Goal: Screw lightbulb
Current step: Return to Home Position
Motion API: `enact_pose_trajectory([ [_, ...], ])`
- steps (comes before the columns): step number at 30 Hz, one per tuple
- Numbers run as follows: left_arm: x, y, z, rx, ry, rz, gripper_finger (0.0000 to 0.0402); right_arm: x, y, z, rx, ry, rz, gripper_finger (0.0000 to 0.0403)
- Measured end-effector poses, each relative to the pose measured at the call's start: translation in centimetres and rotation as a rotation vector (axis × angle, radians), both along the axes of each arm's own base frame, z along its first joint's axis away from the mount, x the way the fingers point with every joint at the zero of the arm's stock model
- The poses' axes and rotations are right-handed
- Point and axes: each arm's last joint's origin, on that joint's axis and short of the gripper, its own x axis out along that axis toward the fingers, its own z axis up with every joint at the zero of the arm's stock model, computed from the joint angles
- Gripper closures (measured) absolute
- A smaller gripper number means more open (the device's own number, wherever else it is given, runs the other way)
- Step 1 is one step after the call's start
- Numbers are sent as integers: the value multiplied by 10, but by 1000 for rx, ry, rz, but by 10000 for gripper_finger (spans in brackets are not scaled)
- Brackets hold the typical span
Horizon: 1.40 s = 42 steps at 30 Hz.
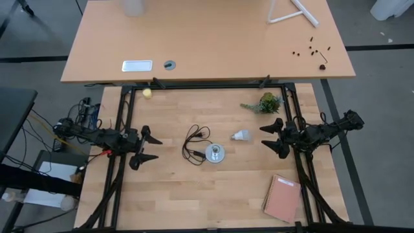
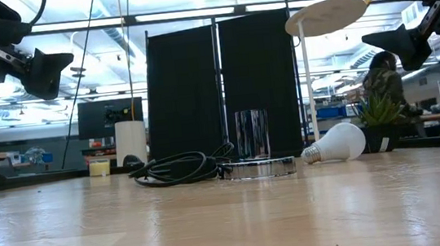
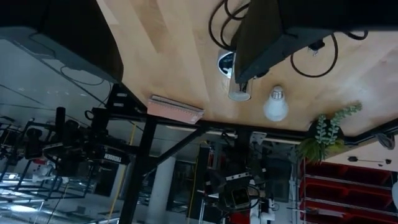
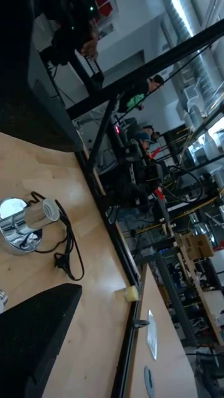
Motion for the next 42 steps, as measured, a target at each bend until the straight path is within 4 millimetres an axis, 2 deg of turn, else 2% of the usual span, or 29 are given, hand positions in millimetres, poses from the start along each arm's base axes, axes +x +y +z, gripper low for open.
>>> enact_pose_trajectory([
  [8,1,0,0,2,5,0,89,0,0,0,0,0,0,30],
  [17,0,0,7,-24,-70,1,89,0,0,0,0,0,0,30],
  [42,0,0,8,-26,-76,2,89,0,0,0,0,0,0,30],
])
